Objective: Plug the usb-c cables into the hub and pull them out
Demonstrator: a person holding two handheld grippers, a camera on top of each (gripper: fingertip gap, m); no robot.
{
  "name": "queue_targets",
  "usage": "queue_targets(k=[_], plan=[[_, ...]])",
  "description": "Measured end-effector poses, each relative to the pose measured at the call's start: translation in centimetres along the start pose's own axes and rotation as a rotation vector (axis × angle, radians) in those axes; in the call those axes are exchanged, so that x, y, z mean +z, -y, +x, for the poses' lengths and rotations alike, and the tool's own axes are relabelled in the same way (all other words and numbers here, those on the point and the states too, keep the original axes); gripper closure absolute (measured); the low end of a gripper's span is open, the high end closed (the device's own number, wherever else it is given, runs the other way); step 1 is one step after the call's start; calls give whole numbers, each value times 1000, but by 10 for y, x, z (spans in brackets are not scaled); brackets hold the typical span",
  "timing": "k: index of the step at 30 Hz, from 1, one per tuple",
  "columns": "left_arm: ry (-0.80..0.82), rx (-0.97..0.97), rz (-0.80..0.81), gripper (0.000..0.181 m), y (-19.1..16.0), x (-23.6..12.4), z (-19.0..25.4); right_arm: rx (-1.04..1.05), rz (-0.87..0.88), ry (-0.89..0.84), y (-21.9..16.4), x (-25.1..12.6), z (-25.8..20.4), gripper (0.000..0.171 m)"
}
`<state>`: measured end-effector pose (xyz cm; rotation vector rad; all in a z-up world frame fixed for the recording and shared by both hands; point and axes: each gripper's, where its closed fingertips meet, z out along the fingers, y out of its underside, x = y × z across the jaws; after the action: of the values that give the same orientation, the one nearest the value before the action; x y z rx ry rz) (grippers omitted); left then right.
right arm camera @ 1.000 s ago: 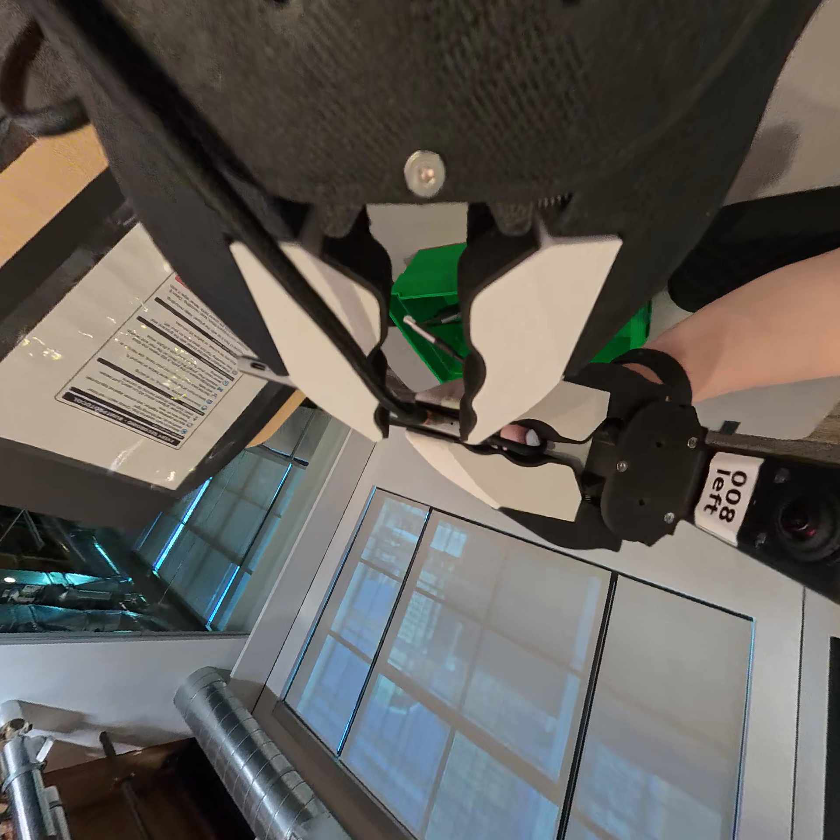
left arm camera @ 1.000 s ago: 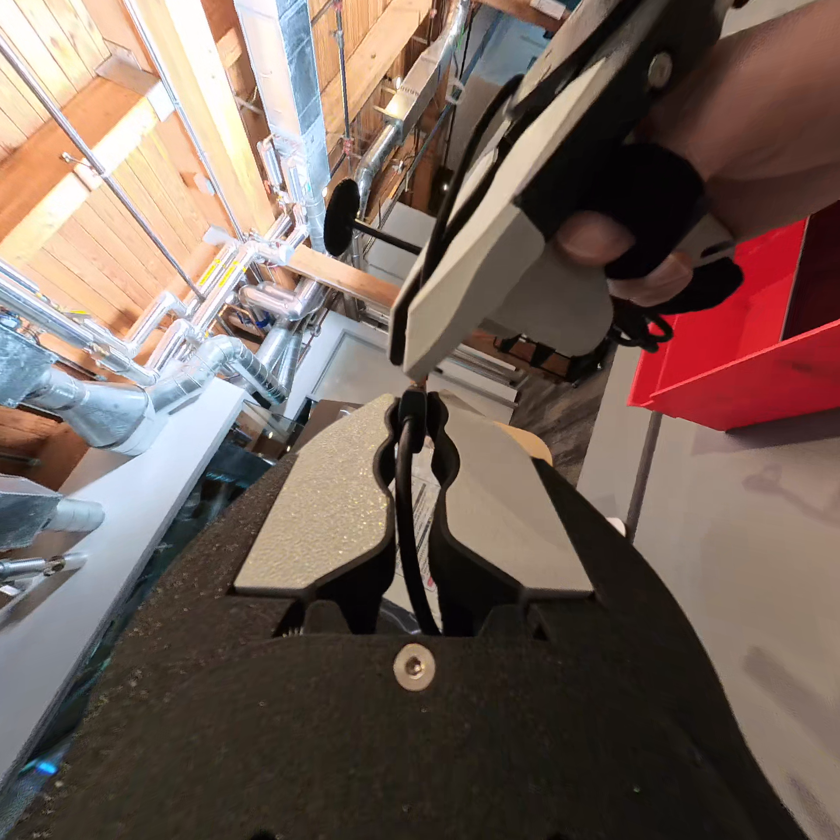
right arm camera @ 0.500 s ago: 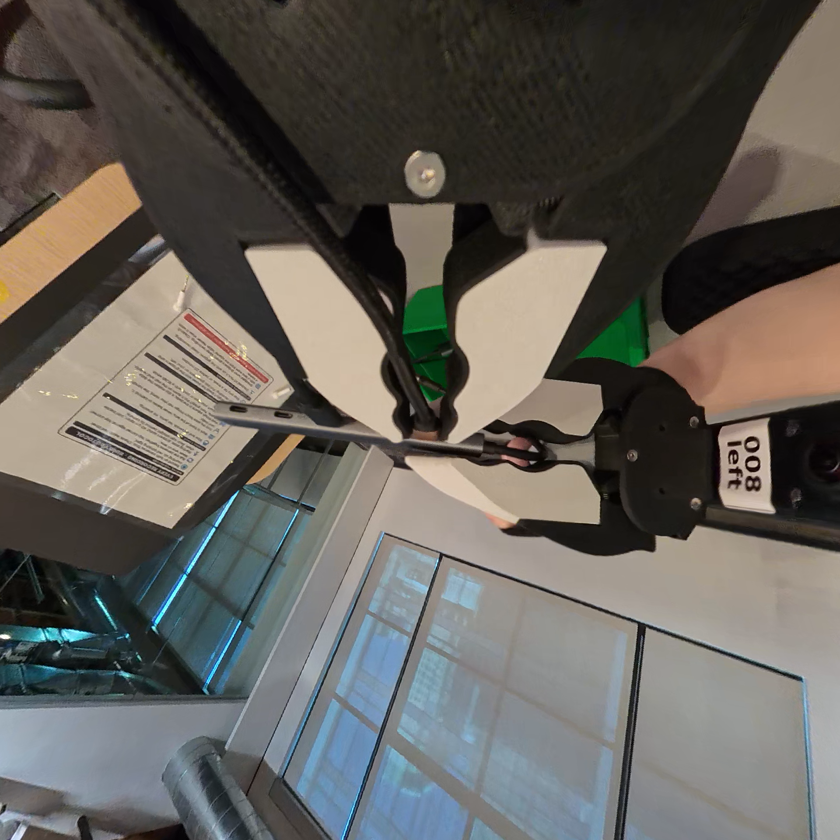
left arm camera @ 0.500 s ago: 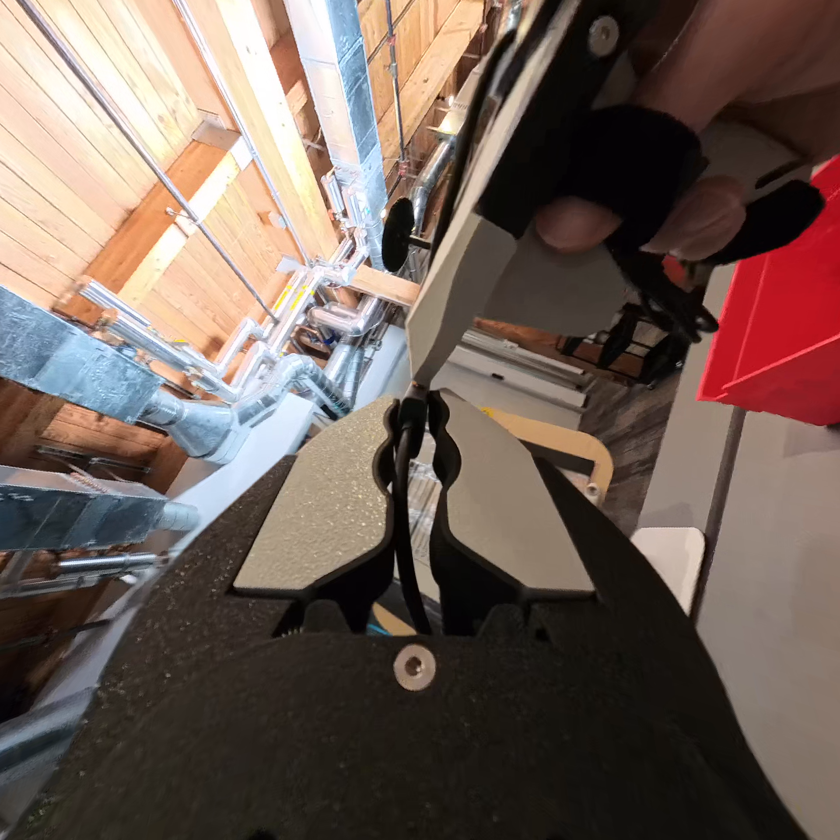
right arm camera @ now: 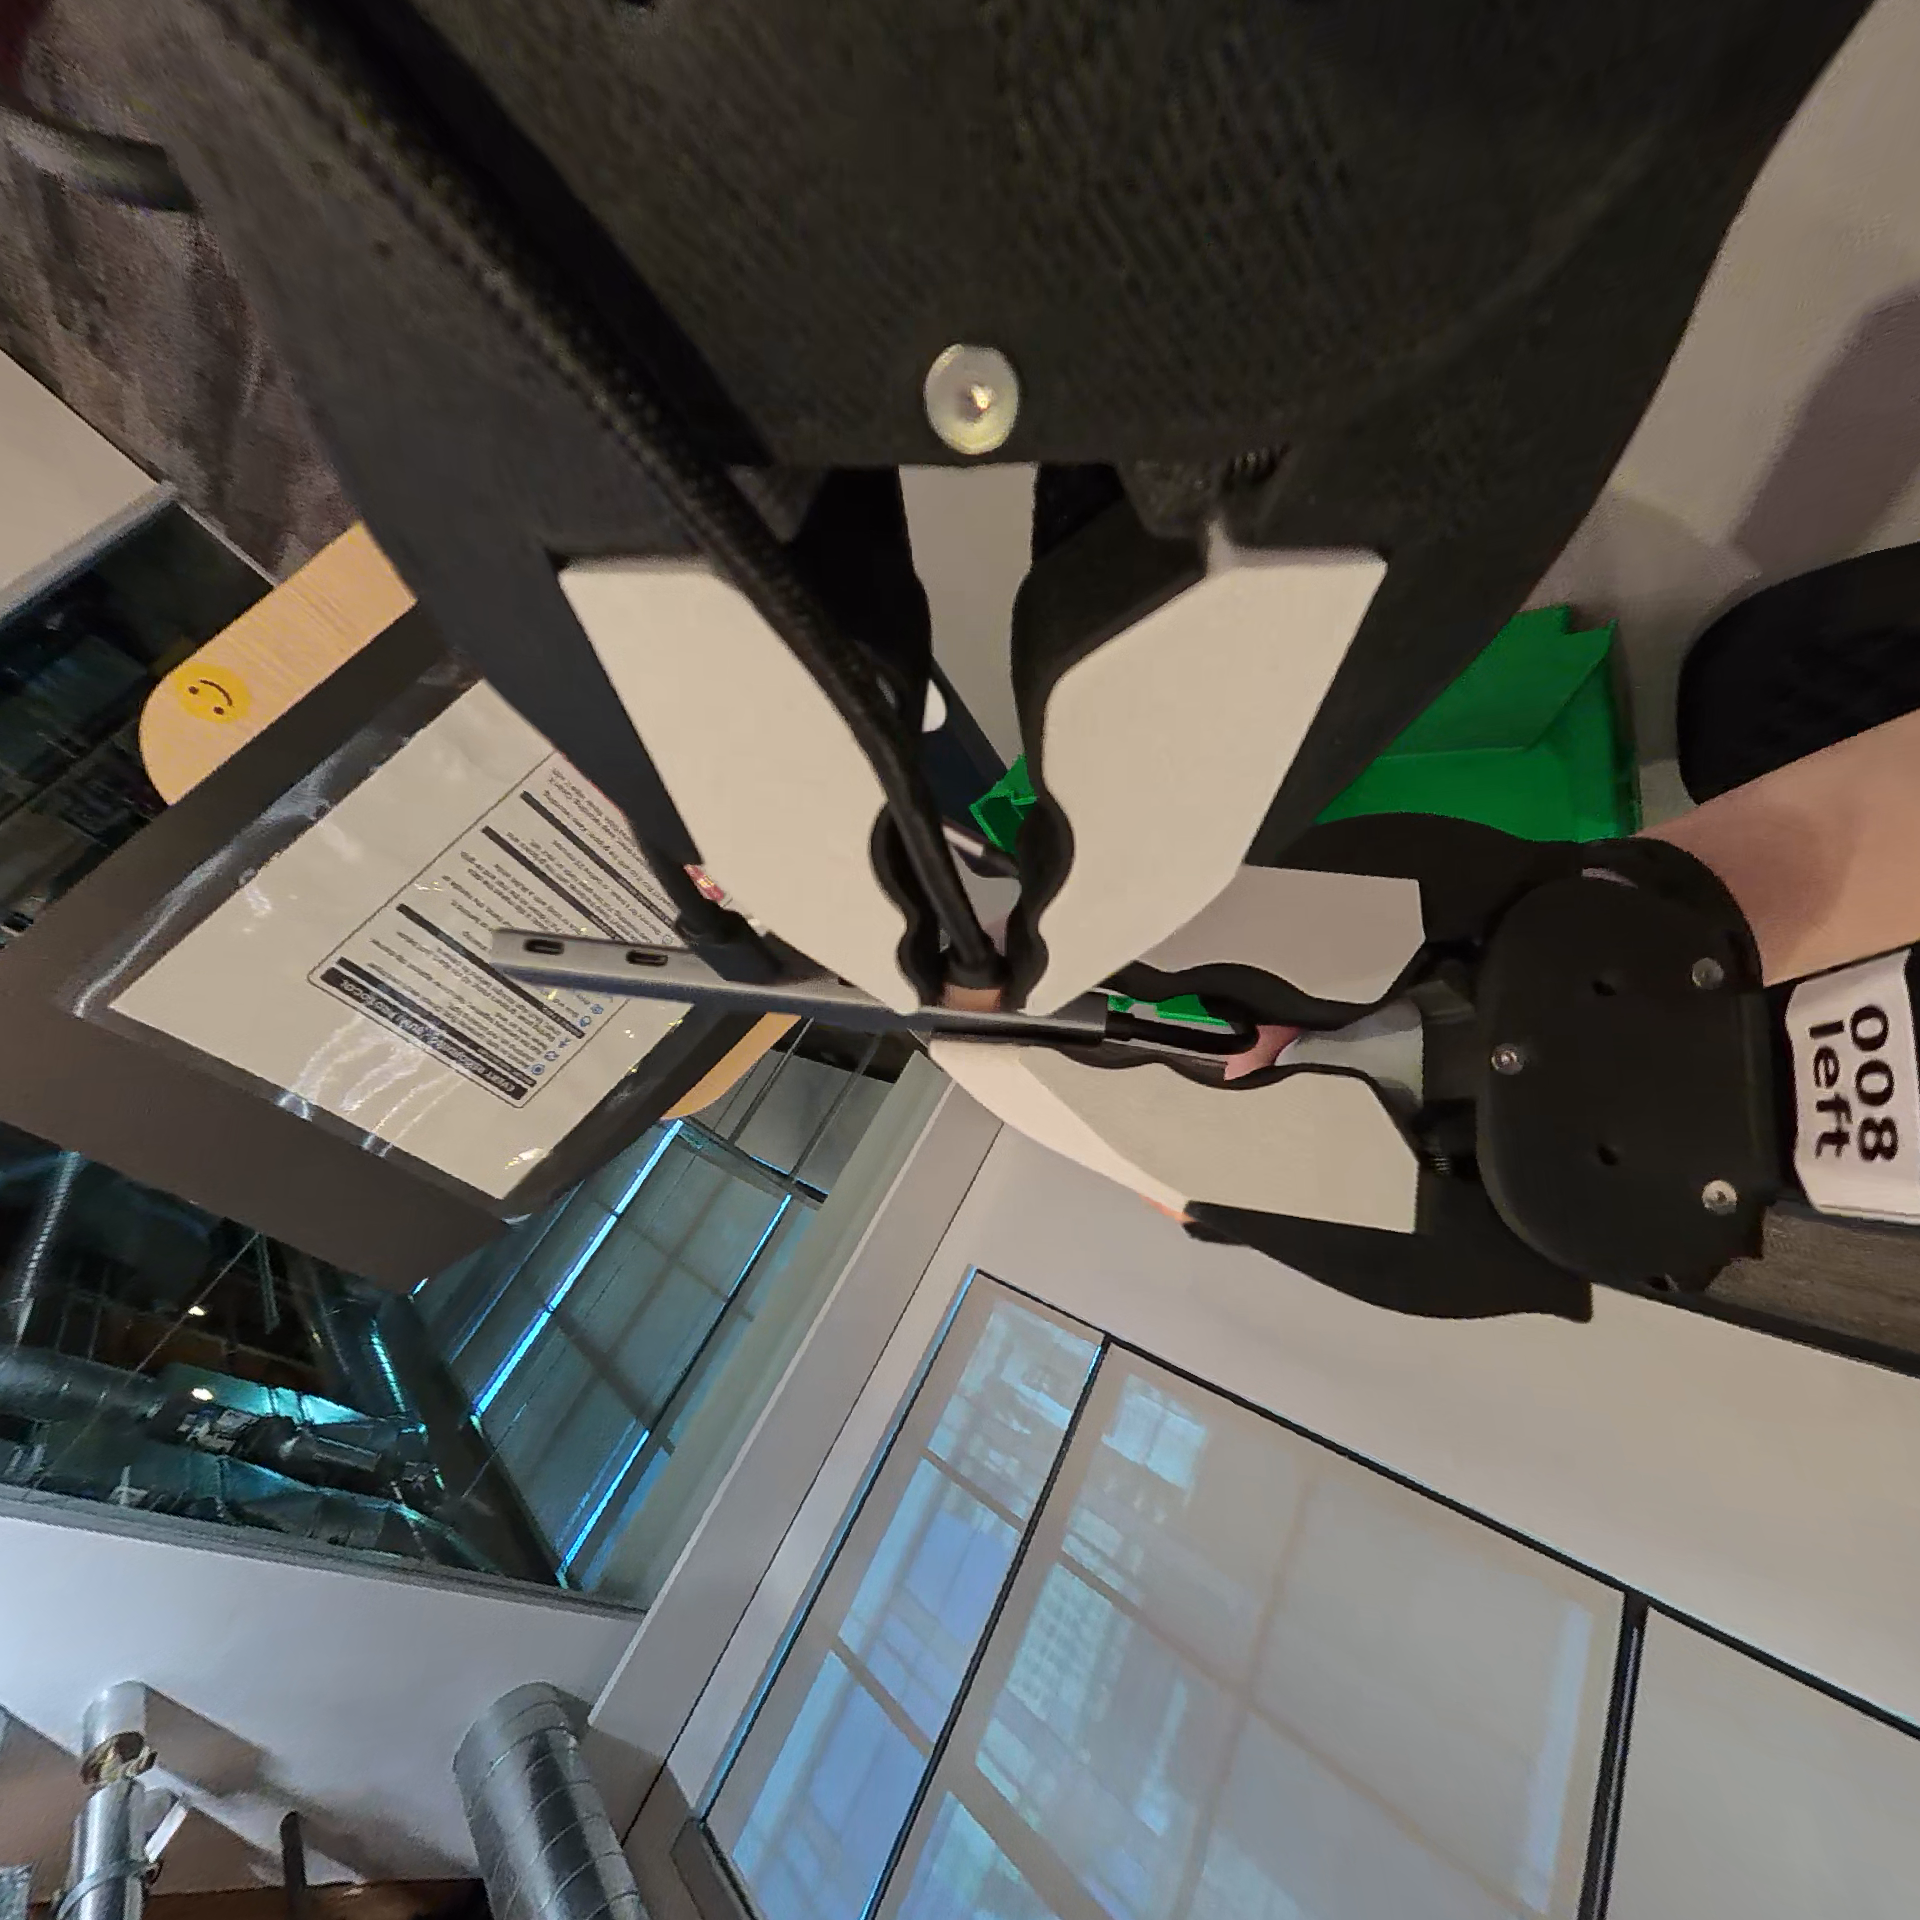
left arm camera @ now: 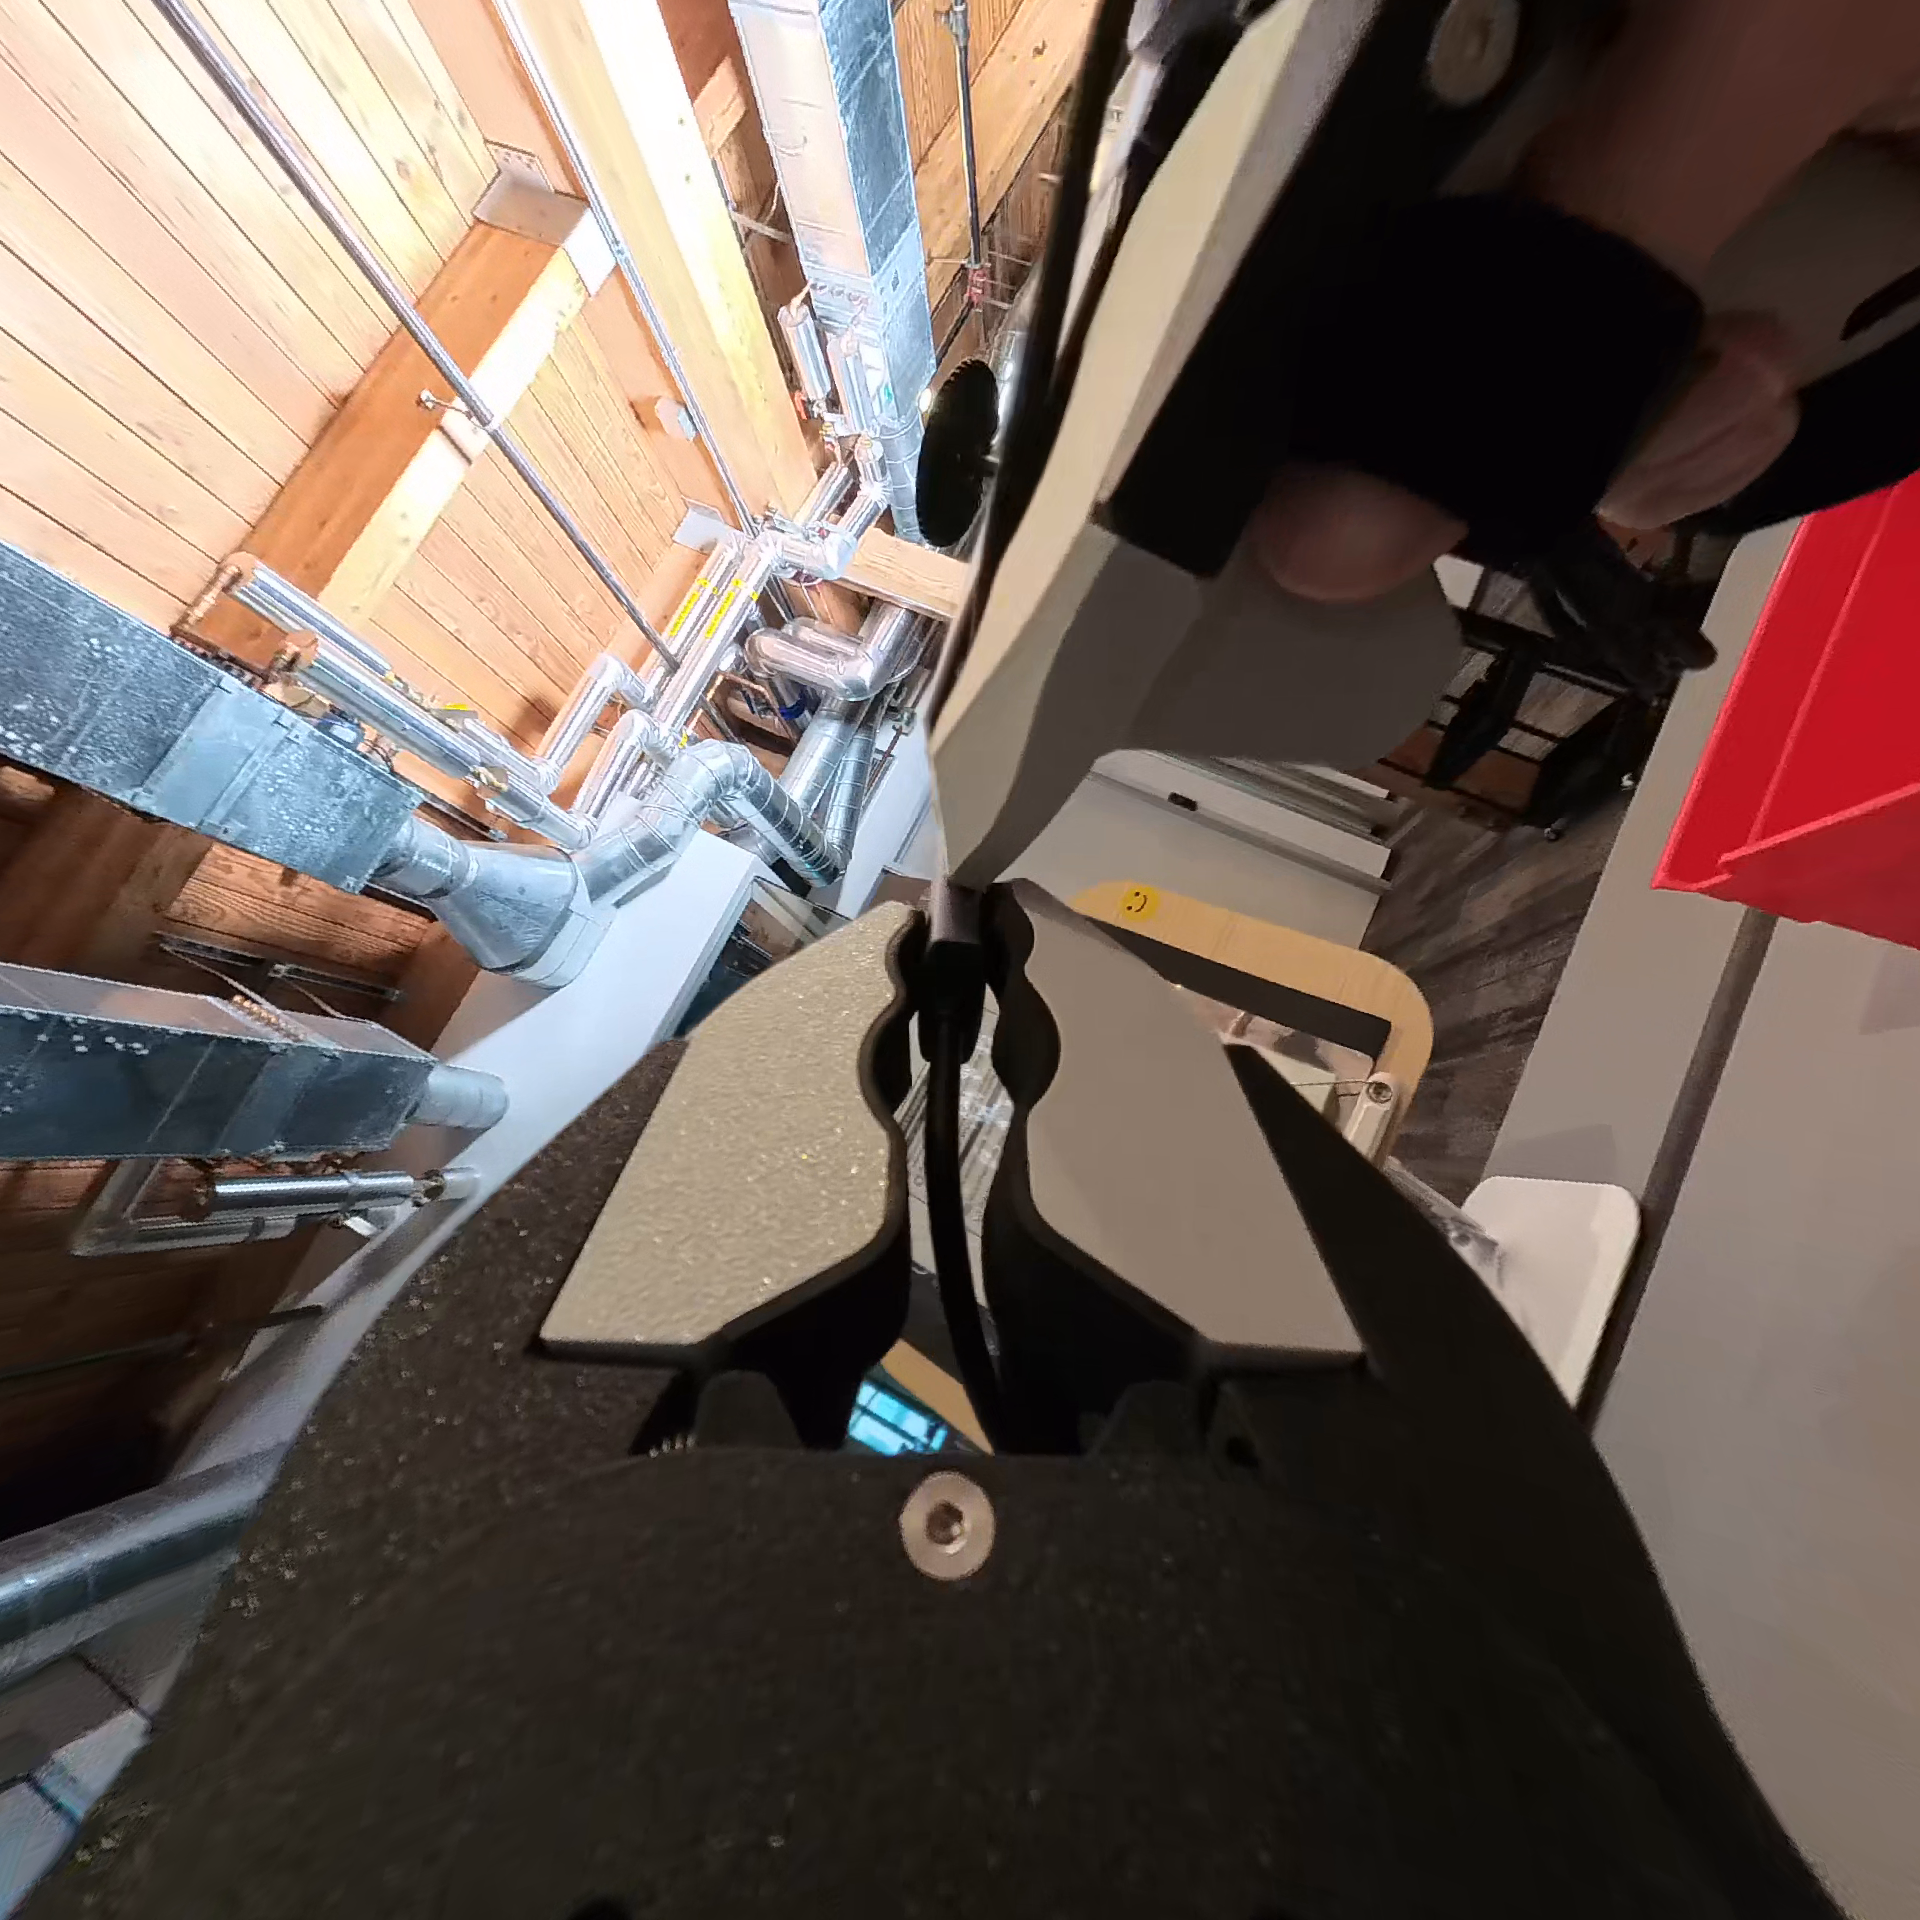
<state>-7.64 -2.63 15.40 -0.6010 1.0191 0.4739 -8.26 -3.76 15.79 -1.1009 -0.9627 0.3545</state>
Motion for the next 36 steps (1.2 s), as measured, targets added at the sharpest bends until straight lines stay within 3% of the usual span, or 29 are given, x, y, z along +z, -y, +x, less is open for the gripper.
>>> queue_targets(k=[13,22,25,30,36], plan=[[-22,-89,8,170,8,-3,-9,-72,-52,-112,13,-4,-3,158],[-42,-107,26,170,15,-5,-9,6,-75,-55,15,-11,-5,158],[-91,-306,25,168,16,-3,-10,-61,-52,-99,18,-11,-2,158],[-123,-474,20,161,14,0,-12,-101,-15,-176,19,-14,10,159],[-290,-815,65,139,21,-4,-17,-104,9,-223,18,-22,27,159]])
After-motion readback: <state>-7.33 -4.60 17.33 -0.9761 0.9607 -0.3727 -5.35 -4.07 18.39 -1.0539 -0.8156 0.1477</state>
